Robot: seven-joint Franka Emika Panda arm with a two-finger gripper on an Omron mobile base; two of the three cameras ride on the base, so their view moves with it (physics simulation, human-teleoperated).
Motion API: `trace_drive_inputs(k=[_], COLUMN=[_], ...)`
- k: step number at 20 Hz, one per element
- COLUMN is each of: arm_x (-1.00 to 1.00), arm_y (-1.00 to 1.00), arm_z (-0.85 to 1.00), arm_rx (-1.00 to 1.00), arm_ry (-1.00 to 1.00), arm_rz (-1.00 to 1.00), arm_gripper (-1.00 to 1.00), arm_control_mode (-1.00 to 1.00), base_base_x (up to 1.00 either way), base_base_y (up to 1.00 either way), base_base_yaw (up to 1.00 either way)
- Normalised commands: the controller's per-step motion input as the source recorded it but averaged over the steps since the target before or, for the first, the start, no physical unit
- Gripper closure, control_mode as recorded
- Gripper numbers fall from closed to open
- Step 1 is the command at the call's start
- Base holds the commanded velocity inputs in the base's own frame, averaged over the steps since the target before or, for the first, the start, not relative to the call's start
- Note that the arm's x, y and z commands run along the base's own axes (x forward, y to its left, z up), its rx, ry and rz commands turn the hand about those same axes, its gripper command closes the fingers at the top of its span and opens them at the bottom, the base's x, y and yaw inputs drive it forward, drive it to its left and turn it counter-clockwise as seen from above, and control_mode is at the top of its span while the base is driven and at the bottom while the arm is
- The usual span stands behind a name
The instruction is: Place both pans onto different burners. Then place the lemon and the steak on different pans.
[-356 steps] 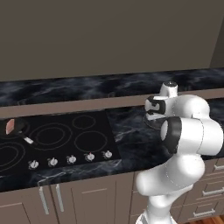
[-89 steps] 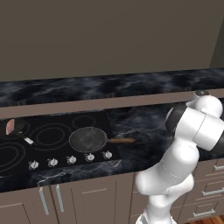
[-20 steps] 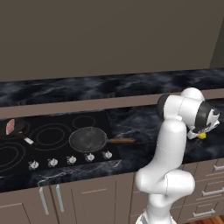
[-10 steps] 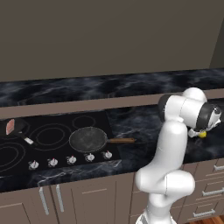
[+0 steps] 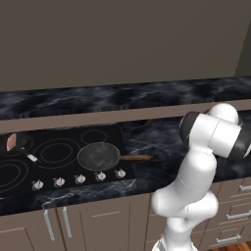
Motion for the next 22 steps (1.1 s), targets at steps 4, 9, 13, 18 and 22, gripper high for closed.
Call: trace_drive_inputs(k=[4,9,13,18,22], arm_x=[0.31,0.35,0.5,0.41,0.21], arm_y=[0.85,0.77,0.66,0.68,0.86], arm_z=[0.26,0.38,0.55,0.47,0.06], arm_rx=[0.04,0.1,0.19,0.27,0.22], arm_ry=[0.0,0.0,0.0,0.0,0.03], arm_rz=[-0.24,-0.23,-0.14,-0.03,0.0], arm_gripper=[1.0,1.0,1.0,1.0,1.0], arm_control_mode=[-1.0,-1.0,-1.0,-1.0,-1.0], base_base_x=[0.0,0.0,0.0,0.0,0.0], base_base_y=[0.0,0.0,0.0,0.0,0.0], base_base_yaw=[0.0,0.0,0.0,0.0,0.0])
